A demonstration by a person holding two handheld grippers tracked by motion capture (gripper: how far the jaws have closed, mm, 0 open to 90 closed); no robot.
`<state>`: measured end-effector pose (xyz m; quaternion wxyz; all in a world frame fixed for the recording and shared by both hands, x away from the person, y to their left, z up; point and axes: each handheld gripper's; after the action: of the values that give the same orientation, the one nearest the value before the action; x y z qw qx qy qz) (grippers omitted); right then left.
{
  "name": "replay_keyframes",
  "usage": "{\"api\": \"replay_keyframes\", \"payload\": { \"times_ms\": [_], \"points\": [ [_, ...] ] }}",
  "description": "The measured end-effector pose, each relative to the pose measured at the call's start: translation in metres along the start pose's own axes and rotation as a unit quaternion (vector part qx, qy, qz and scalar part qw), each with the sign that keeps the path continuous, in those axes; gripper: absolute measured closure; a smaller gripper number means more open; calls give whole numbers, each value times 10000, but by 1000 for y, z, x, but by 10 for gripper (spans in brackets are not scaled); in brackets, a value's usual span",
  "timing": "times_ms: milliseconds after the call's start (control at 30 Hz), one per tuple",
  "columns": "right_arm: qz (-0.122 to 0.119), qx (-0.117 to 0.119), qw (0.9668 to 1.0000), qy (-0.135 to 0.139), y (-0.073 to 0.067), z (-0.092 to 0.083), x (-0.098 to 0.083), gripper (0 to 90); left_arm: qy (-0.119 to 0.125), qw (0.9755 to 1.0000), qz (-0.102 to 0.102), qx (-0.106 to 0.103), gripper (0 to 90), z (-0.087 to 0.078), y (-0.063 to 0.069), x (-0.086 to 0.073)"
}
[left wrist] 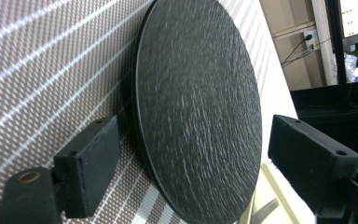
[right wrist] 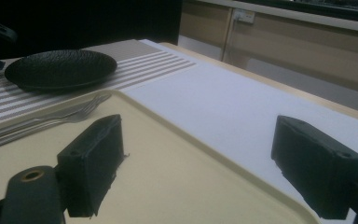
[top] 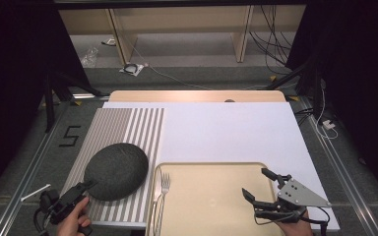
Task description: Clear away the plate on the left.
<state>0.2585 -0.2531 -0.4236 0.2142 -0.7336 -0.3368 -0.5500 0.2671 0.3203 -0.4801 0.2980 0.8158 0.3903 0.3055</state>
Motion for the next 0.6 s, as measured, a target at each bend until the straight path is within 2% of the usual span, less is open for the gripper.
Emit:
{"api": "replay_keyframes", "payload": {
  "times_ms": [200,367,467,600],
  "points": [
    [3,2,10000,-1,0,0,0,176,-23,9991,-409,-99,212,1,-6,-3],
    [5,-1,10000,4,0,0,0,176,-4,9966,-794,-206,241,2,-10,-7],
    [1,-2,10000,8,0,1,0,176,-59,9951,-946,-285,253,5,-12,-10],
    [4,-1,10000,4,0,1,0,176,-114,9938,-1048,-342,281,9,-13,-14]
  ]
}}
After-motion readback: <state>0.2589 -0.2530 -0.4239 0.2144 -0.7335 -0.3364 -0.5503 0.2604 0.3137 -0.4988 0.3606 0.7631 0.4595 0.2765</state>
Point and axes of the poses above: each handheld gripper's, and its own axes: z roughly forward along the jaws, x roughly out of its top, y roughly to its right, and after that the axes turned 6 degrees about x, right-handed
